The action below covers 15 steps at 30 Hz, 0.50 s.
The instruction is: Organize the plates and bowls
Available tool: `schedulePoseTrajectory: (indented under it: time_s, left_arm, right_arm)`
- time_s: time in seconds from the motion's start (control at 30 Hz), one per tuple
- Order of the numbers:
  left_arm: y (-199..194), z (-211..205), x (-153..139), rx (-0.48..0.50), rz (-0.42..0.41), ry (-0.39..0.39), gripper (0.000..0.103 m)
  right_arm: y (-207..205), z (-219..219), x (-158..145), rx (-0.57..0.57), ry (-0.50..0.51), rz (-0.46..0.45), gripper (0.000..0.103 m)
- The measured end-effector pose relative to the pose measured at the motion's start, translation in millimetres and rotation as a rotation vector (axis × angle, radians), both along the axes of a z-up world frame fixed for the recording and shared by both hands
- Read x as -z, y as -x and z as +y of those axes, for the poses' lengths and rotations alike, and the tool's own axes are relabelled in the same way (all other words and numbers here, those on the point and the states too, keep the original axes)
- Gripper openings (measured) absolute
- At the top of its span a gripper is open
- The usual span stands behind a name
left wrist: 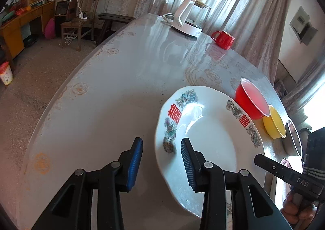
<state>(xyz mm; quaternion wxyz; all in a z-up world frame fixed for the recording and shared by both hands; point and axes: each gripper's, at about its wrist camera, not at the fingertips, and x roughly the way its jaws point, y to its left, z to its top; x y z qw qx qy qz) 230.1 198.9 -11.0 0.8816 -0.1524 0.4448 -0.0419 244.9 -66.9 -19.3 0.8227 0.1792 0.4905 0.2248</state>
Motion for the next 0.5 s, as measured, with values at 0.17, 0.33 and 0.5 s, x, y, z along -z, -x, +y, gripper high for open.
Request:
schedulePoseTrajectory:
  time_s: [0.17, 0.33, 0.5]
  left_arm:
    - [-21, -12, 5, 0.027, 0.018, -0.049, 0.031]
    - [-20, -13, 4, 0.053, 0.027, -0.08, 0.03]
    - [-14, -15, 4, 0.08, 0.031, -0.094, 0.03]
  right_arm:
    - [-9, 6, 5, 0.001, 0.026, 0.009, 0.023]
    - [-13, 10, 11, -0.016, 0.045, 0.01, 0.02]
    - [-16, 9, 10, -0.013, 0.055, 0.01, 0.019]
